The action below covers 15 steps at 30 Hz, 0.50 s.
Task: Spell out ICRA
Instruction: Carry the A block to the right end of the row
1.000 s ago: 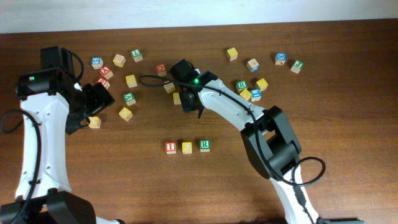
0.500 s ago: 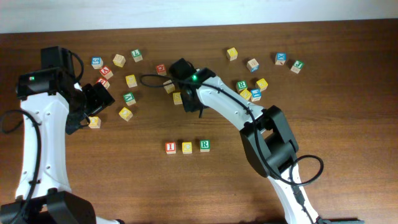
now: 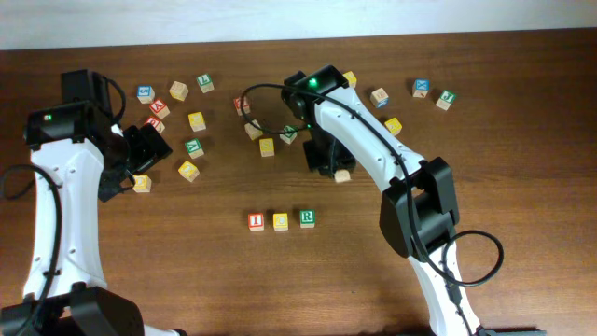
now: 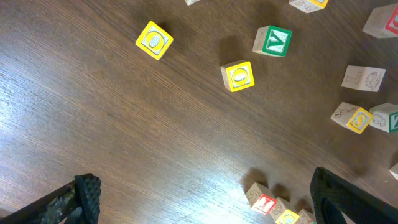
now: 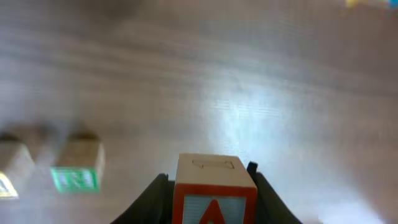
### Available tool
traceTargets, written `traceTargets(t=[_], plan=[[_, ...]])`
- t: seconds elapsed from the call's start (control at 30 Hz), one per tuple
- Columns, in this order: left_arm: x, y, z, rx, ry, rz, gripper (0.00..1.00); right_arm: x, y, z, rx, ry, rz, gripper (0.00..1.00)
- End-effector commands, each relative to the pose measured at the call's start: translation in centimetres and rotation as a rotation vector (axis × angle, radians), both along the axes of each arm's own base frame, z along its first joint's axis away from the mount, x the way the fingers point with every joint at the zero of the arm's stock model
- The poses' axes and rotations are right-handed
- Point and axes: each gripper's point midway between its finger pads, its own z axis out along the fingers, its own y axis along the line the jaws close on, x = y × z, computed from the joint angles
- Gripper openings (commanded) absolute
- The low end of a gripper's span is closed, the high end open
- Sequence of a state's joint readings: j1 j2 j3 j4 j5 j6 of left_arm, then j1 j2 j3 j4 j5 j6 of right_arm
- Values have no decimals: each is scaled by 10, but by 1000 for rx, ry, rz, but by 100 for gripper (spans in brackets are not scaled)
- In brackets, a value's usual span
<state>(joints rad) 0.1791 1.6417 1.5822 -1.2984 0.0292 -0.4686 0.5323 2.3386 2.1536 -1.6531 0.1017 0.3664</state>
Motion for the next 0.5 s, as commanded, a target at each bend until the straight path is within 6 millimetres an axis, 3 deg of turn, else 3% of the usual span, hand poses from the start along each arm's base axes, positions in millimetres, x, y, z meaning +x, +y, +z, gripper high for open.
traceTargets(t=[0.0, 0.13, 0.17, 0.27, 0.33, 0.4, 0.47], plan=[[0, 1, 3, -1, -8, 13, 99, -11, -3, 20, 20, 16, 4, 26], [0, 1, 3, -1, -8, 13, 99, -17, 5, 54, 124, -33, 26, 26], [0, 1, 3, -1, -8, 13, 99, -23, 6, 79, 176, -77, 41, 27], [0, 1, 3, -1, -8, 13, 99, -54, -15, 109, 185, -119, 45, 27], [0, 1, 3, -1, -8, 13, 99, -74, -26, 105, 177, -113, 12, 28], [0, 1, 3, -1, -8, 13, 99, -73, -22, 82, 194, -128, -37, 27], [0, 1, 3, -1, -8, 13, 99, -65, -3, 43, 274, -135, -69, 27]])
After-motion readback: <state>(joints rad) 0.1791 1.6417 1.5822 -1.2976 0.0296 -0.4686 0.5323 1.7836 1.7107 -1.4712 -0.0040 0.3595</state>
